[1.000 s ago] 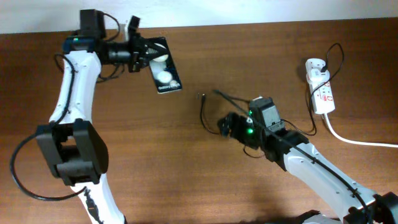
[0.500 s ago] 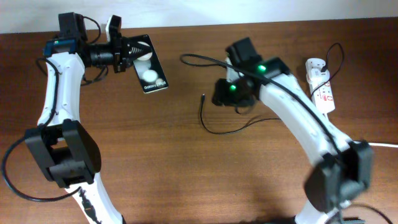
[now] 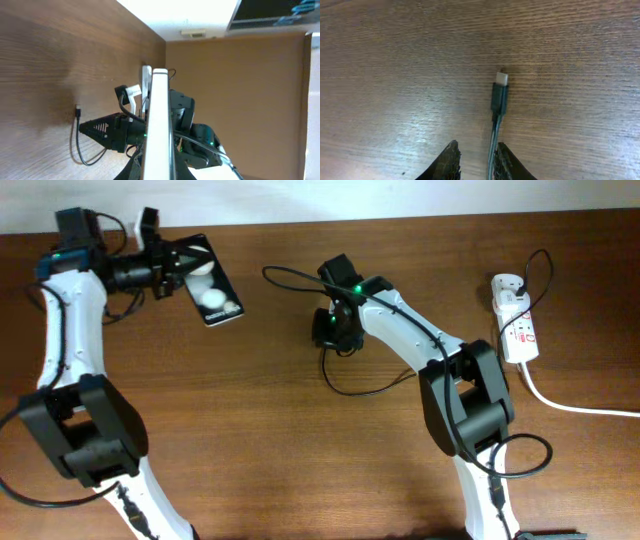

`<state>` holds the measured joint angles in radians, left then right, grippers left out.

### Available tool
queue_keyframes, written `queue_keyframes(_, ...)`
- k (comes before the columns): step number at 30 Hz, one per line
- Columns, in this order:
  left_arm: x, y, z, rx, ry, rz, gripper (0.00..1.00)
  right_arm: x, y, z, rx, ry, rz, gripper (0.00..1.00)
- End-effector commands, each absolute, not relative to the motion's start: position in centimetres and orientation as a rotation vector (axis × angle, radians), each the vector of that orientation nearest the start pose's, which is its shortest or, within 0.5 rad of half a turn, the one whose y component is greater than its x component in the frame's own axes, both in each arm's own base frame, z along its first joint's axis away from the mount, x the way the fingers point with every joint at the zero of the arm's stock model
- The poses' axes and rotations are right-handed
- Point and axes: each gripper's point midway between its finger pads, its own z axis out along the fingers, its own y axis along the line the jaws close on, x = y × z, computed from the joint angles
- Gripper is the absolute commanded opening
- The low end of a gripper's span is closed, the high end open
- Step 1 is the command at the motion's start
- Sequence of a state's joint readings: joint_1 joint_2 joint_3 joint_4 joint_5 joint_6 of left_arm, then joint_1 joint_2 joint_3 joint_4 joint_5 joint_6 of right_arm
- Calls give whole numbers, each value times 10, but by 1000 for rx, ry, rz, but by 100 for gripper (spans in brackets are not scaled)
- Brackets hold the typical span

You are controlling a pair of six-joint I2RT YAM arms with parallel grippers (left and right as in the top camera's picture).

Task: Plug charger to phone and switch on socket
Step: 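Release the phone with the right gripper and grasp the cable's USB-C plug, then lift the plug with the right gripper toward the phone's bottom port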

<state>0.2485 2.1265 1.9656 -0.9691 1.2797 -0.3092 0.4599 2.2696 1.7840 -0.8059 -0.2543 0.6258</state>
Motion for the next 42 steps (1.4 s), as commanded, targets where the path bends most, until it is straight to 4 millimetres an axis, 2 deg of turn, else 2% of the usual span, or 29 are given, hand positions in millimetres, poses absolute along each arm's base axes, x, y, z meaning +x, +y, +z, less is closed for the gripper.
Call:
queue_keyframes(1, 488, -42, 257, -223, 2213, -1710, 0, 435, 257, 10, 204, 2979, 461, 25)
queue_keyframes(4, 488, -42, 257, -223, 2213, -1710, 0, 436, 252, 2, 212, 2981, 415, 25)
queue_keyframes(9, 488, -43, 256, -230, 2217, -1714, 0, 434, 251, -24, 219, 3016, 391, 24)
queue_keyframes(11, 488, -43, 256, -230, 2217, -1714, 0, 434, 252, -24, 219, 3014, 392, 17)
queue_keyframes(13, 488, -43, 256, -230, 2217, -1714, 0, 435, 252, -24, 218, 3010, 395, 4)
queue_keyframes(16, 488, -43, 256, -231, 2217, -1714, 0, 438, 251, -21, 138, 3010, 442, 4)
queue_keyframes(17, 487, -44, 256, -234, 2221, -1717, 0, 437, 257, -14, 76, 3019, 569, 4)
queue_keyframes(18, 487, -46, 256, -230, 2224, -1721, 0, 434, 266, 10, -97, 2986, 808, 4)
queue_keyframes(19, 486, -48, 256, -226, 2226, -1723, 0, 435, 267, 38, -246, 2906, 925, 4)
queue_keyframes(21, 486, -51, 256, -219, 2230, -1727, 0, 431, 264, 73, -398, 2827, 934, 4)
queue_keyframes(24, 485, -59, 256, -203, 2237, -1736, 0, 407, 261, 168, -584, 2645, 955, 4)
queue_keyframes(26, 484, -61, 256, -203, 2241, -1742, 0, 392, 258, 222, -621, 2534, 963, 4)
queue_keyframes(28, 483, -63, 259, -181, 2224, -1763, 0, 375, 252, 261, -636, 2460, 963, 4)
queue_keyframes(29, 480, -65, 267, -114, 2175, -1802, 0, 359, 247, 282, -648, 2431, 974, 4)
queue_keyframes(31, 478, -67, 272, -79, 2147, -1827, 0, 337, 242, 310, -665, 2382, 1001, 4)
queue_keyframes(34, 473, -82, 278, 20, 2107, -1865, 0, 312, 234, 342, -682, 2309, 1007, 4)
queue_keyframes(36, 468, -96, 284, 106, 2071, -1896, 0, 296, 228, 348, -683, 2285, 1005, 4)
queue_keyframes(39, 462, -120, 286, 206, 2059, -1912, 0, 285, 230, 330, -621, 2281, 1084, 4)
queue_keyframes(41, 455, -131, 295, 293, 1988, -1960, 0, 282, 241, 312, -591, 2247, 1226, 4)
queue_keyframes(42, 453, -136, 295, 308, 1990, -1965, 0, 279, 250, 293, -576, 2240, 1344, 4)
